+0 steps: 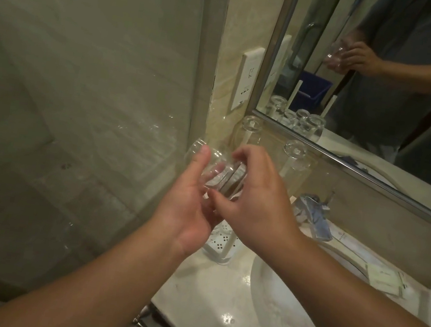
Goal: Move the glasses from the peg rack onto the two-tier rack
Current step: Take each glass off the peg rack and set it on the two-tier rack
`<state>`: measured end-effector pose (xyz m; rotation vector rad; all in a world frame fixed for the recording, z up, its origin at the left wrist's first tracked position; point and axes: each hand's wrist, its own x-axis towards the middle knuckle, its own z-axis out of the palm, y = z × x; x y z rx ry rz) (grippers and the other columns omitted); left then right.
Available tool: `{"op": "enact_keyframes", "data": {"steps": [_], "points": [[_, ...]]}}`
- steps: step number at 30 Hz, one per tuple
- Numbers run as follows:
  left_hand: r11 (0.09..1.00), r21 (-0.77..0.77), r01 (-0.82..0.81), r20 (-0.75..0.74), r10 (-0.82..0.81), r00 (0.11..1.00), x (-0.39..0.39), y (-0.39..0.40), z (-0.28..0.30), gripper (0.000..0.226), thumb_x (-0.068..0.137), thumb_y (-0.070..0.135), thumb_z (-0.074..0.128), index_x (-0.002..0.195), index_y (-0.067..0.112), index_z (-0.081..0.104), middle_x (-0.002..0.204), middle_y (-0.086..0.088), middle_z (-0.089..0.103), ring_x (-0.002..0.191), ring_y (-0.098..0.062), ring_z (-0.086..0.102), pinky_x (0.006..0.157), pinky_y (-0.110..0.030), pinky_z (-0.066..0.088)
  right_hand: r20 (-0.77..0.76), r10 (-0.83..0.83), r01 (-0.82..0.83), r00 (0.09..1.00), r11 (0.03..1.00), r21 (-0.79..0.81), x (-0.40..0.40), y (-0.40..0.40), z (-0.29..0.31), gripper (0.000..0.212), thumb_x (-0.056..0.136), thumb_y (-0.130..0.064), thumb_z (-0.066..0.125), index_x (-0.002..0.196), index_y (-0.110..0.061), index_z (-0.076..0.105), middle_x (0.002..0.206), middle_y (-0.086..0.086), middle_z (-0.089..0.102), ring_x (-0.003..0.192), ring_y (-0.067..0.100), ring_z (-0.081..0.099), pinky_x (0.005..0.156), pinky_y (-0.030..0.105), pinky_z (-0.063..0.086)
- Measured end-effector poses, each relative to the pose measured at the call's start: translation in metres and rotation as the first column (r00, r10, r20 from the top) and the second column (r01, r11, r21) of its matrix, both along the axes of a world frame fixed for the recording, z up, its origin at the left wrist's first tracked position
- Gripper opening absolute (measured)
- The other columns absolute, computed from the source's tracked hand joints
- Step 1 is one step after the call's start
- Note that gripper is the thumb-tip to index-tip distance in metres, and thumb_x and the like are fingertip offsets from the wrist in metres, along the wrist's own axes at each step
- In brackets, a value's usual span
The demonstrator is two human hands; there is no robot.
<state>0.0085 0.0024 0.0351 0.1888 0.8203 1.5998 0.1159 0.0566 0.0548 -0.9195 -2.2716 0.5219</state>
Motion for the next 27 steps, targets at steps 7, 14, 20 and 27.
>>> {"op": "enact_keyframes", "data": {"steps": [7,14,20,27], "points": [[0.996,-0.008,-0.087,-0.186,0.084,0.979,0.009,-0.001,0.001,0.076,0.06,0.041,0.084,0.129,0.029,0.057,0.114,0.0,0.075,0.094,-0.024,0.075,0.069,-0.036,0.06,-0.008,-0.041,0.041,0.999,0.996,-0.076,0.01,-0.003,-0.009,0.08,0.066,-0.032,0.087,0.13,-0.029,0.04,0.12,-0.017,0.045,0.109,-0.007,0.04,0.085,0.004,0.033],[0.995,0.059,-0.086,-0.454,0.103,0.885,0.025,0.003,-0.007,0.076,0.06,0.029,0.088,0.127,0.042,0.056,0.124,0.008,0.067,0.1,-0.007,0.072,0.067,-0.023,0.056,-0.077,-0.08,0.06,0.994,0.972,-0.226,0.031,-0.002,-0.018,0.084,0.073,-0.038,0.081,0.14,-0.032,0.032,0.126,-0.011,0.049,0.112,-0.001,0.048,0.087,0.007,0.038],[0.996,0.092,0.02,-0.627,0.042,0.778,0.05,0.01,-0.015,0.08,0.056,0.033,0.088,0.128,0.048,0.055,0.122,0.017,0.066,0.115,-0.012,0.066,0.081,-0.027,0.058,-0.115,-0.114,0.072,0.987,0.945,-0.319,0.063,0.002,-0.022,0.089,0.069,-0.028,0.081,0.142,-0.039,0.03,0.134,-0.014,0.047,0.12,0.004,0.05,0.095,0.024,0.046],[0.977,0.066,0.201,-0.72,-0.093,0.688,0.098,0.021,-0.019,0.082,0.06,0.027,0.087,0.132,0.048,0.053,0.129,0.013,0.063,0.121,-0.012,0.062,0.101,-0.043,0.053,-0.111,-0.221,0.165,0.969,0.913,-0.374,0.121,0.004,-0.03,0.091,0.07,-0.026,0.08,0.144,-0.04,0.03,0.135,-0.014,0.049,0.119,0.004,0.052,0.098,0.029,0.047]]}}
